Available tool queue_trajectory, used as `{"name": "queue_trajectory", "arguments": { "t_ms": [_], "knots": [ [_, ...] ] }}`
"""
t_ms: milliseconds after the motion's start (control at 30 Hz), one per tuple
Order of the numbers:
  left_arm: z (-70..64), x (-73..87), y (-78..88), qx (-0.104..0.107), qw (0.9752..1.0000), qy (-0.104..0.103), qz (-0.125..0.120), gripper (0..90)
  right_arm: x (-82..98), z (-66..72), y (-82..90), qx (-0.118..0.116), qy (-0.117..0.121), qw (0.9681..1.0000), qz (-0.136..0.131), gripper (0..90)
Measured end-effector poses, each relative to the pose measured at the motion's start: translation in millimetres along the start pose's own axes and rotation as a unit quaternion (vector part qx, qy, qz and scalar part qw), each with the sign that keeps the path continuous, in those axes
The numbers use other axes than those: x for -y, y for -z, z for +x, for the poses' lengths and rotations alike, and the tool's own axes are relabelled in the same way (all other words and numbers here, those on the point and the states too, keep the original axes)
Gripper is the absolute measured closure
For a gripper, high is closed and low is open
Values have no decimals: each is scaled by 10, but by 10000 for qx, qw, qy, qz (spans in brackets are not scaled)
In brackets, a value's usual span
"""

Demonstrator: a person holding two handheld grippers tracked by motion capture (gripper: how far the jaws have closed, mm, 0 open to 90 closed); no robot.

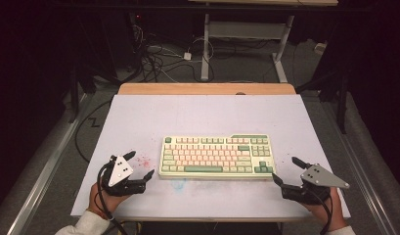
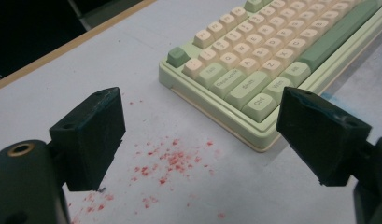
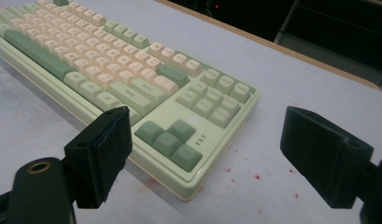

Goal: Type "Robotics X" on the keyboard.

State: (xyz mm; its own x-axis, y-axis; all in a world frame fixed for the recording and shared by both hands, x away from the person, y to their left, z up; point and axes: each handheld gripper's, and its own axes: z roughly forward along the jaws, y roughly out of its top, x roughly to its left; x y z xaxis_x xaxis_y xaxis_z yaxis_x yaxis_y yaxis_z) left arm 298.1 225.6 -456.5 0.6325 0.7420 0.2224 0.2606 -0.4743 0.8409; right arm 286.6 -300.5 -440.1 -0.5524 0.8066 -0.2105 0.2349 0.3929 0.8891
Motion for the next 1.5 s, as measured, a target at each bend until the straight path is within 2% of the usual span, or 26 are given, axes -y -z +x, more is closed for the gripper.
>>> {"name": "queue_trajectory", "arguments": {
  "t_ms": [133,300,567,700,833,900,1167,1300,1333,1500],
  "knots": [
    [-11,1,-14,29,10000,-36,41,146,-2,-8,6,-10,-22,10000,13,186],
    [-22,18,-9,50,9998,-118,120,146,-36,0,8,-18,79,9999,-68,193],
    [-28,-4,-3,19,9999,-137,45,147,-79,-22,2,-90,116,9998,-145,207],
    [-28,-14,-27,8,9999,-152,58,148,-109,-40,-25,-108,144,9997,-144,293],
    [-37,-14,-34,-23,9998,-178,75,150,-145,-38,-67,-146,259,9995,-47,422],
    [-43,-12,-34,-20,9998,-182,87,151,-171,-36,-81,-171,281,9995,-33,549],
    [-49,-9,-38,-36,9997,-143,169,156,-296,-41,-198,-381,310,9985,235,880],
    [-46,-9,-39,-19,9998,-121,178,159,-357,-34,-294,-520,315,9974,379,900],
    [-40,-12,-41,-38,9997,-172,149,159,-372,-21,-322,-560,329,9970,412,900],
    [-39,-15,-46,-31,9998,-133,150,159,-436,91,-501,-777,485,9938,636,900]
  ]
}}
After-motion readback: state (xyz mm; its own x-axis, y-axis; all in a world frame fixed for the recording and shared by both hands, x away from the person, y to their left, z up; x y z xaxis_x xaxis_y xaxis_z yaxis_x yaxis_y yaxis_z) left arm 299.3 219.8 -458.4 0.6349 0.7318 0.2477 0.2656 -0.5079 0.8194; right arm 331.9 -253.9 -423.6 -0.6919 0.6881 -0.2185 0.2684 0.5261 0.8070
